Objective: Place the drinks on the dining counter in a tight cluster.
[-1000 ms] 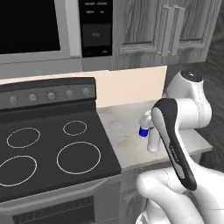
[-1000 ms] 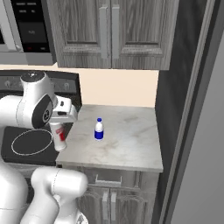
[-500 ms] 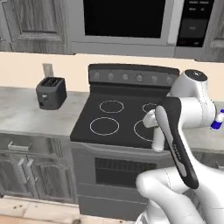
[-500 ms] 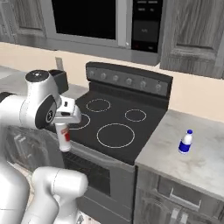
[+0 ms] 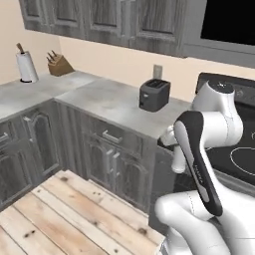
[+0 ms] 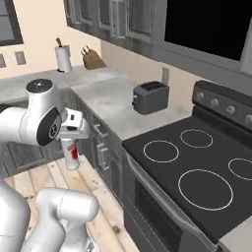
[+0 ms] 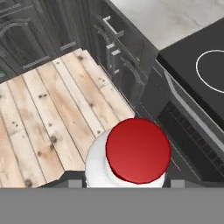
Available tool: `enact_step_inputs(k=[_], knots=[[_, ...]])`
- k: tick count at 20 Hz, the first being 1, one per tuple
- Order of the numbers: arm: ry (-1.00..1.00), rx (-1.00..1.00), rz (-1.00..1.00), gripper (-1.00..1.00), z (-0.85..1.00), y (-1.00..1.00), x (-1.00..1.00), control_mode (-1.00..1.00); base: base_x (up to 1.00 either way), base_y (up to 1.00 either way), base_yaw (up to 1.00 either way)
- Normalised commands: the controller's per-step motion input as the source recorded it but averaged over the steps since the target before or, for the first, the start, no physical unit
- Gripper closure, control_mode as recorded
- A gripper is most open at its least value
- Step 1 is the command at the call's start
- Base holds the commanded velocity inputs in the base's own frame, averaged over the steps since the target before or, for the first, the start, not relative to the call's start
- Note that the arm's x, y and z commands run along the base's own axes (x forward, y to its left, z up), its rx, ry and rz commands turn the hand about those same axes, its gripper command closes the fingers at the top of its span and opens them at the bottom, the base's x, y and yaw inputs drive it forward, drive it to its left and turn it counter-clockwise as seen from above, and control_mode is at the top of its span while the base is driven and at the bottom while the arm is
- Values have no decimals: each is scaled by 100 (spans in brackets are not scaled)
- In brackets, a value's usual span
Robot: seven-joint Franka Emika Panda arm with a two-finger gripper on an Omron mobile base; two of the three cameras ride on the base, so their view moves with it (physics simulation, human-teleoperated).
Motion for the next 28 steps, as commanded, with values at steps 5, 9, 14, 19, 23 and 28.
enact_step_inputs(k=[5,9,14,19,23,28], knots=[[0,0,0,100,0,0,0,100,14,18,77],[0,0,0,100,0,0,0,100,18,31,95],[0,0,0,100,0,0,0,100,22,19,97],[0,0,0,100,0,0,0,100,28,21,95],[0,0,0,100,0,0,0,100,85,7,80],[0,0,0,100,0,0,0,100,100,-16,51]])
